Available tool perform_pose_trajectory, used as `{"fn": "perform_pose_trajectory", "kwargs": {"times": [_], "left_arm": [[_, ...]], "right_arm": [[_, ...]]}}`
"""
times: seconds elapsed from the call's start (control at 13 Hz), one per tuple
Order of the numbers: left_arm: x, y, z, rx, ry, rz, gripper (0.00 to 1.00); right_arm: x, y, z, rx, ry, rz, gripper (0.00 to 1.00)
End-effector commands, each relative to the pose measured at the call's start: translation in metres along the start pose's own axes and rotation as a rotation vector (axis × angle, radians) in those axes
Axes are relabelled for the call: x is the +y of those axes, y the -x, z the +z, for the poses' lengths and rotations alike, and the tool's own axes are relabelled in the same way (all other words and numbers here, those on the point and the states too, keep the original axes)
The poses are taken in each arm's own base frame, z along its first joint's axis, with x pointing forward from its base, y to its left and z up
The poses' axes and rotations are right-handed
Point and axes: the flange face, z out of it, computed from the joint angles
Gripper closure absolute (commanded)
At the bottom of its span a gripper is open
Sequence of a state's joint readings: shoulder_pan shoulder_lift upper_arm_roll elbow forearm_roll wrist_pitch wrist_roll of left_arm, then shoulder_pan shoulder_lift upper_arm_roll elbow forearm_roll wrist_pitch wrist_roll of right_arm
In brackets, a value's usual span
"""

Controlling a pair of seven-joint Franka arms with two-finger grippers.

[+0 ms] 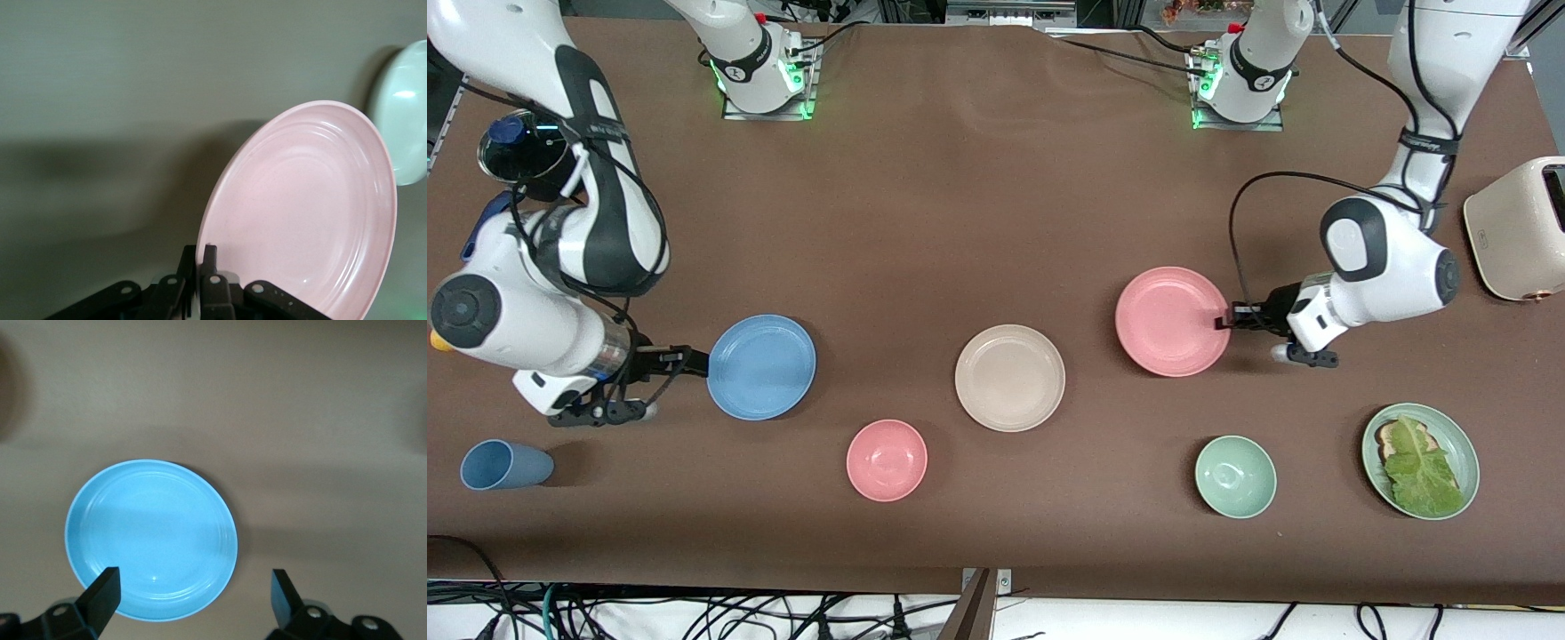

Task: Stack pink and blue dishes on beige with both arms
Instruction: 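Carry the pink plate onto the beige plate while the right gripper grasps the blue plate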

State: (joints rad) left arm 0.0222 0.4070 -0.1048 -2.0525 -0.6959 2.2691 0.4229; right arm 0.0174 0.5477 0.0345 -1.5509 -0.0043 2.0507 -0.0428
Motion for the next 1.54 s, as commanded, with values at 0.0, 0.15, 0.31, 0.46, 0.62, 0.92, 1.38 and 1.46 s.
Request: {"fn": "perform_pose_trajectory", "kwargs": {"times": [0.0,0.15,0.31,0.46,0.62,0.92,1.38,1.46], "left_arm": [[0.068,-0.012,0.016,0.018,0.068,-0.021,1.00],[0.110,-0.018,0.029,0.038,0.062,-0.027,1.00],[0.142,-0.021,0.048,0.054,0.052,-0.038,1.00],[0.161,-0.026,0.073,0.076,0.039,-0.039,1.00],[0.176,-0.028,0.094,0.101,0.027,-0.042,1.00],[0.198,-0.033,0.125,0.129,0.021,-0.068,1.00],[0.195,-0.043,0.147,0.133,0.017,-0.074,1.00],[0.196,-0.043,0.150,0.143,0.013,-0.072,1.00]], "right_arm": [[0.002,0.017,0.032,-0.010,0.000,-0.003,0.00],[0.007,0.034,0.061,0.016,0.002,0.002,0.00],[0.008,0.043,0.076,0.014,0.001,0.004,0.00],[0.019,0.055,0.097,0.019,0.007,0.011,0.00],[0.028,0.065,0.112,0.043,0.009,-0.014,0.00],[0.037,0.064,0.122,0.057,0.010,-0.009,0.06],[0.038,0.061,0.138,0.080,0.010,-0.008,0.41],[0.037,0.061,0.139,0.079,0.008,-0.007,0.47]]}}
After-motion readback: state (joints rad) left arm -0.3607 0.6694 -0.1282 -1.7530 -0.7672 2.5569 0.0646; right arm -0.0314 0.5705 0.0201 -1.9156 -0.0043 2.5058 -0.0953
